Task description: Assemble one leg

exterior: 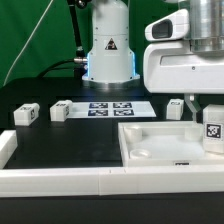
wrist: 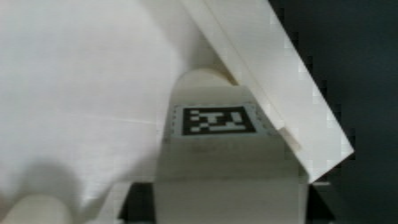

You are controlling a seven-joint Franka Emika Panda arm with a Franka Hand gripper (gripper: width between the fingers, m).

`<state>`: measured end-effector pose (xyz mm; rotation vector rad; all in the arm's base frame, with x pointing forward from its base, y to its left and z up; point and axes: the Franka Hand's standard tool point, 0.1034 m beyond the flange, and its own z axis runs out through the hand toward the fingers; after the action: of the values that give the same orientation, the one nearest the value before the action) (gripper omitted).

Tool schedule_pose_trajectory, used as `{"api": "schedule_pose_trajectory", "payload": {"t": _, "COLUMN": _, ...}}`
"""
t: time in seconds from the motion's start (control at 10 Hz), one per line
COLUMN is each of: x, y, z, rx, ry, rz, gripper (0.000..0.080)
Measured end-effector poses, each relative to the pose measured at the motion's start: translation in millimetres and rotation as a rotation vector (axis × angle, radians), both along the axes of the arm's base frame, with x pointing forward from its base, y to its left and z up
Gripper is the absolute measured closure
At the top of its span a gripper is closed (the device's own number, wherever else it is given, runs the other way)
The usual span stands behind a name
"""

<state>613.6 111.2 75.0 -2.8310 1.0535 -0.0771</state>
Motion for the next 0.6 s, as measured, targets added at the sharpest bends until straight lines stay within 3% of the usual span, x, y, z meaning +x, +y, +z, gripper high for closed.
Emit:
{"api": "schedule_pose_trajectory", "payload": {"t": 0.5, "x": 0.8, "y": -1.9, "z": 0.0, "rx": 0.044, "ry": 0.021, "rz": -0.195, "gripper": 0.0506}}
{"api": "schedule_pose_trajectory", "payload": {"t": 0.6, "x": 0.8, "y": -1.6, "z": -0.1, "rx": 0.04, "ry": 0.016, "rz": -0.154, "gripper": 0.0319}}
